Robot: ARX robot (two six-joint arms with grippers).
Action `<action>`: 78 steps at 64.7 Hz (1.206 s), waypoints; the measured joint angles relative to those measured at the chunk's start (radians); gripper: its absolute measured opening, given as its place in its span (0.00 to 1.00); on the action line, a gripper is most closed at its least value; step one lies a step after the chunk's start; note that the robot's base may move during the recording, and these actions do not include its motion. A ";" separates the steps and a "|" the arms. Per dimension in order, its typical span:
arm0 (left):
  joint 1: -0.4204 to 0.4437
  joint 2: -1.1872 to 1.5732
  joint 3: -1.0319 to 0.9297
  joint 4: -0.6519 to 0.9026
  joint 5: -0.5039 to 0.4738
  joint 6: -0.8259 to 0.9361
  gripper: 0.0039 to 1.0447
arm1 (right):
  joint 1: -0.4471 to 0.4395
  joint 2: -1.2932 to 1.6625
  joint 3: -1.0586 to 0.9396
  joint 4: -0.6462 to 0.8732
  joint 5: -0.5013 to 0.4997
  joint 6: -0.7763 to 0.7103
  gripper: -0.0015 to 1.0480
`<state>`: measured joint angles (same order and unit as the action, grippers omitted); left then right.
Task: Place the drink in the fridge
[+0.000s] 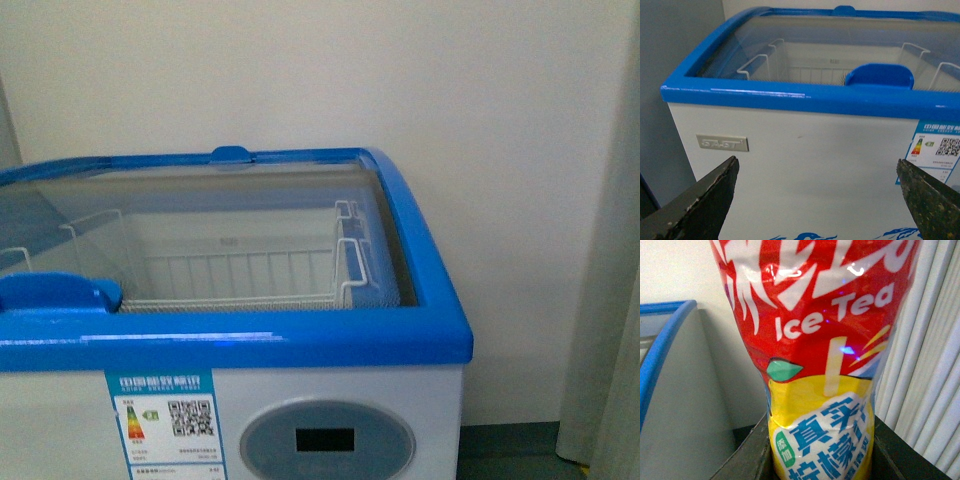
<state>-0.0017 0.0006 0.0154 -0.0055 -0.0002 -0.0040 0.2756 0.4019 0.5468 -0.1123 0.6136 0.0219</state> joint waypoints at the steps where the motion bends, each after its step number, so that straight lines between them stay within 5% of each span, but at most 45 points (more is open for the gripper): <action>1: 0.000 0.000 0.000 0.000 0.000 0.000 0.92 | 0.000 0.000 0.000 0.000 0.000 0.000 0.35; 22: 0.000 0.000 0.000 0.000 0.000 0.000 0.92 | 0.000 0.000 0.000 0.000 0.000 0.000 0.35; 32: 0.174 0.286 0.094 0.069 0.487 -0.217 0.92 | 0.000 0.000 0.000 0.000 -0.002 -0.001 0.35; 40: 0.250 0.626 0.239 0.368 0.723 -0.220 0.92 | 0.002 0.000 0.000 0.000 0.003 -0.001 0.35; 46: 0.274 0.799 0.312 0.528 0.808 -0.129 0.92 | 0.002 0.000 0.000 0.000 0.003 -0.001 0.35; 55: 0.302 1.010 0.426 0.549 0.987 0.225 0.92 | 0.002 0.000 0.000 0.000 0.000 -0.001 0.35; 63: 0.329 1.124 0.547 0.265 1.134 0.676 0.92 | 0.002 0.000 0.000 0.000 0.000 -0.001 0.35; 78: 0.324 1.374 0.866 -0.213 1.092 1.652 0.92 | 0.002 0.000 0.000 0.000 0.000 -0.001 0.35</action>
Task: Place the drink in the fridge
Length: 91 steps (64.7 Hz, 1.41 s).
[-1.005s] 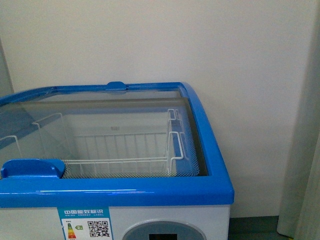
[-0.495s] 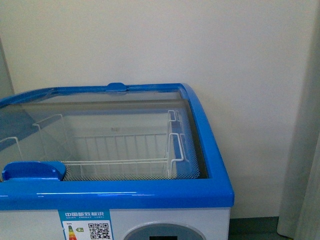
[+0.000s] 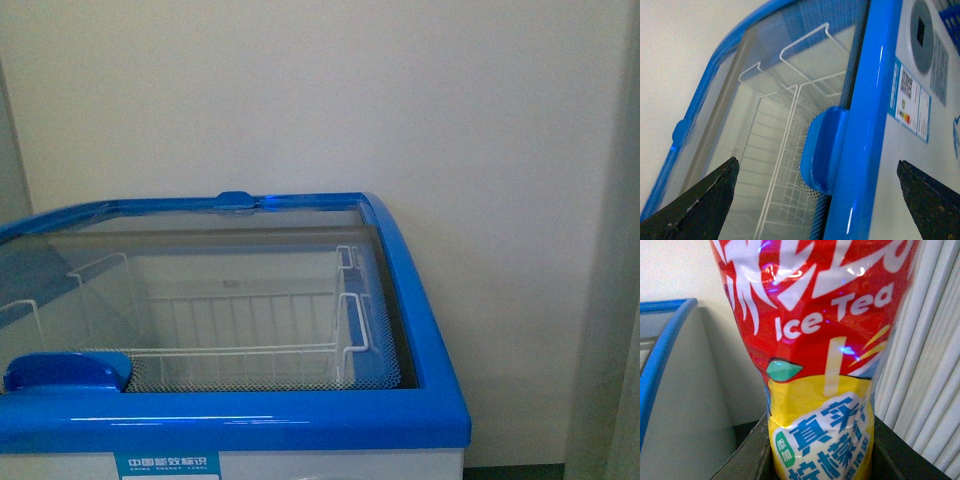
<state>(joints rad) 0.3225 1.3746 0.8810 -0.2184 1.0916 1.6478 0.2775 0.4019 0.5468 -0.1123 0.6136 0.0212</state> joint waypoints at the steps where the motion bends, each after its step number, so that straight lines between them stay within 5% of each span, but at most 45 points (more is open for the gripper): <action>1: -0.004 0.014 0.021 -0.030 -0.007 0.042 0.92 | 0.000 0.000 0.000 0.000 0.000 0.000 0.35; 12: -0.068 0.114 0.140 -0.066 -0.044 0.163 0.92 | 0.000 0.000 0.000 0.000 0.000 0.000 0.35; 62: -0.224 0.369 0.377 0.035 -0.197 -0.074 0.92 | 0.000 0.000 0.000 0.000 0.000 0.000 0.35; 84: -0.360 0.605 0.679 0.714 -0.654 -0.556 0.92 | 0.000 0.000 0.000 0.000 0.000 0.000 0.35; 91: -0.386 0.597 0.709 0.777 -0.779 -0.813 0.92 | 0.000 0.000 0.000 0.000 0.000 0.000 0.35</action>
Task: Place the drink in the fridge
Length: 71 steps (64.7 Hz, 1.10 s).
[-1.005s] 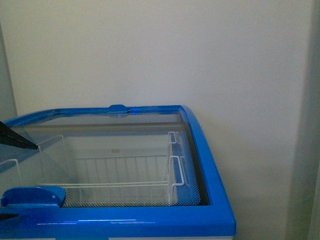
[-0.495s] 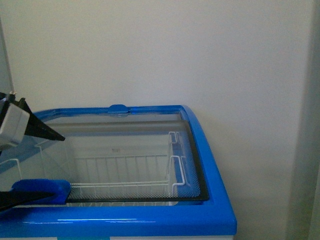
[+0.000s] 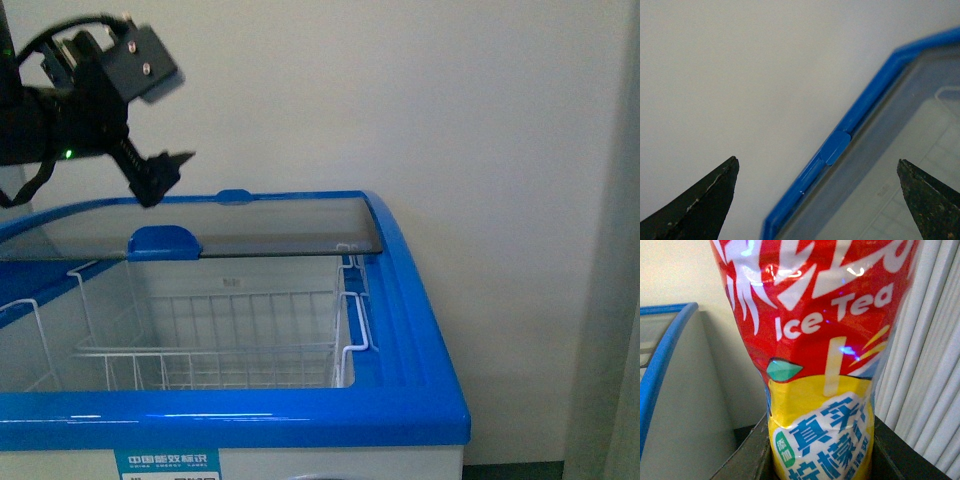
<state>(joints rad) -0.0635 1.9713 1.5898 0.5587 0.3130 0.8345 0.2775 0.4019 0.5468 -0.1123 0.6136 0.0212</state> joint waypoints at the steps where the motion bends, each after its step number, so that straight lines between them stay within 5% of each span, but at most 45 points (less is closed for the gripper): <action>1: -0.001 -0.003 0.001 -0.003 -0.010 -0.028 0.92 | 0.000 0.000 0.000 0.000 0.000 0.000 0.35; 18: 0.024 -0.192 -0.117 -0.148 -0.064 -0.724 0.92 | 0.000 0.000 0.000 0.000 0.000 0.000 0.35; 30: 0.074 -0.553 -0.446 -0.206 0.094 -1.132 0.92 | 0.000 0.000 0.000 0.000 0.000 0.000 0.35; 39: 0.153 -0.892 -0.768 -0.301 0.263 -1.270 0.92 | 0.000 0.000 0.000 0.000 0.000 0.000 0.35; 45: 0.239 -1.104 -0.948 -0.418 0.353 -1.298 0.92 | 0.000 0.000 0.000 0.000 0.000 0.000 0.35; 51: 0.266 -1.329 -1.110 -0.457 0.097 -1.156 0.79 | 0.000 0.000 0.000 0.000 0.000 0.000 0.35; 56: 0.309 -1.490 -1.211 -0.508 -0.006 -1.023 0.69 | -0.001 0.000 0.000 -0.002 -0.006 -0.003 0.35; 66: 0.290 -1.788 -1.400 -0.585 -0.092 -0.888 0.44 | -0.124 0.068 0.148 -0.416 -0.387 -0.163 0.35; 71: 0.260 -1.817 -1.423 -0.585 -0.124 -0.870 0.33 | -0.126 0.098 0.159 -0.472 -0.476 -0.249 0.35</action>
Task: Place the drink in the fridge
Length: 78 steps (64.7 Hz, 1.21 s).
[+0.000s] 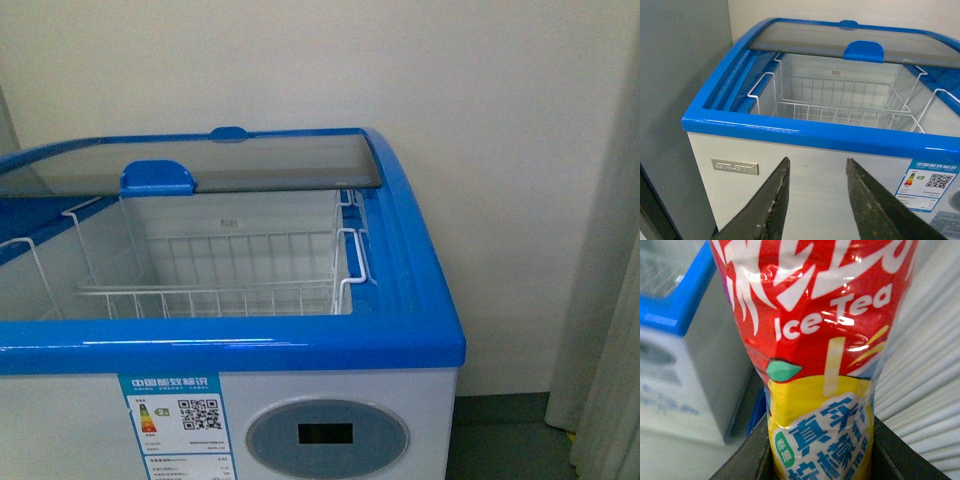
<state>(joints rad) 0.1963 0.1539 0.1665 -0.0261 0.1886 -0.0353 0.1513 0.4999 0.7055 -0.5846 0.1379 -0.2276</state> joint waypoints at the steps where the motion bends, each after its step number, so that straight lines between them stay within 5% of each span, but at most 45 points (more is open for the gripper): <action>1: -0.004 -0.003 -0.003 0.000 -0.006 0.002 0.32 | 0.000 0.008 0.000 0.001 -0.012 -0.027 0.35; 14: -0.169 -0.050 -0.043 0.002 -0.172 0.016 0.02 | 0.008 0.268 0.129 0.148 -0.159 -0.366 0.35; 29: -0.192 -0.080 -0.082 0.010 -0.186 0.024 0.02 | 0.097 0.721 0.449 0.118 -0.211 -0.719 0.35; 50: -0.193 -0.138 -0.144 0.021 -0.187 0.024 0.02 | 0.341 1.328 0.985 0.083 -0.136 -0.777 0.35; 78: -0.193 -0.148 -0.151 0.021 -0.188 0.025 0.02 | 0.396 1.601 1.206 0.076 -0.107 -0.839 0.35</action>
<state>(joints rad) 0.0032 0.0055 0.0154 -0.0055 0.0006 -0.0105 0.5476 2.1014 1.9118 -0.5091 0.0307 -1.0668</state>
